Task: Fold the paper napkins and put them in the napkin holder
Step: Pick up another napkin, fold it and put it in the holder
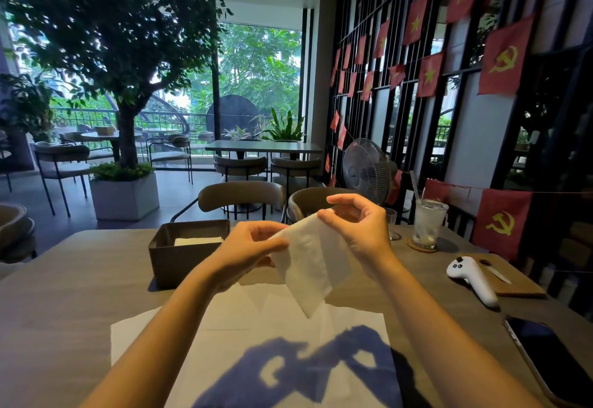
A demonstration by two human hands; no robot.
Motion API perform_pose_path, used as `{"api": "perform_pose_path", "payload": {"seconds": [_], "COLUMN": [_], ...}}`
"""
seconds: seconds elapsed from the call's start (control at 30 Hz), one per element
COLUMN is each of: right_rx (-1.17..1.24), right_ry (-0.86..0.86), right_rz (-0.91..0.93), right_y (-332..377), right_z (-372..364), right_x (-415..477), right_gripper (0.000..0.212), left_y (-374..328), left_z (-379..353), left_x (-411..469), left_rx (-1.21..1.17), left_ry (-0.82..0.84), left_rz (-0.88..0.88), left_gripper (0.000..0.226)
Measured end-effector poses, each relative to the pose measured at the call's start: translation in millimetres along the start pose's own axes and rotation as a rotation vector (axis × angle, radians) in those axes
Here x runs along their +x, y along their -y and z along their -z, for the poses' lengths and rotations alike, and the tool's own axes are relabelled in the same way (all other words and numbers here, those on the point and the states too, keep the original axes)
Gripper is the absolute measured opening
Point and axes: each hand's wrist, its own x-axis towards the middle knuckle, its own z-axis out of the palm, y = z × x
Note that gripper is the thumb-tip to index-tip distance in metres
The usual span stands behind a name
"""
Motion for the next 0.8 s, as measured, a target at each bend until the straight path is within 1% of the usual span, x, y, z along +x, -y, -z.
{"api": "perform_pose_path", "payload": {"seconds": [0.07,0.13,0.2,0.27,0.33,0.4,0.47,0.53,0.57,0.67,0.8], "right_rx": [-0.053,-0.052,-0.02,-0.039,-0.088,-0.071,0.048,0.19,0.235,0.274,0.253], "right_ry": [0.034,0.067,0.105,0.112,0.077,0.068,0.147,0.252,0.286,0.309,0.312], "right_rz": [0.021,0.026,0.018,0.001,-0.059,-0.209,-0.424,-0.6,-0.648,-0.672,-0.67], "right_y": [1,3,3,3,0,-4,-10,-19,-23,-33,-45], "right_z": [0,-1,-2,-4,-4,-3,-4,-11,-16,-37,-74], "right_x": [1,2,4,5,7,7,2,-5,-8,-15,-4], "right_gripper": [0.026,0.025,0.026,0.029,0.034,0.037,0.03,0.038,0.041,0.038,0.036], "left_y": [0,2,4,5,7,9,13,17,20,29,42], "left_z": [-1,-2,-2,0,3,6,9,10,11,12,23], "left_x": [-1,-2,-4,-7,-9,-10,-9,-8,-7,-6,-4], "left_rx": [0.068,0.095,0.094,0.079,0.04,-0.021,-0.087,-0.141,-0.163,-0.164,-0.164], "left_ry": [0.076,0.118,0.121,0.094,0.054,-0.014,-0.116,-0.218,-0.262,-0.353,-0.397], "left_rz": [0.037,0.05,0.046,0.041,0.041,0.052,0.067,0.076,0.078,0.069,0.107], "left_gripper": [0.019,0.02,0.021,0.022,0.024,0.025,0.024,0.026,0.027,0.023,0.015]}}
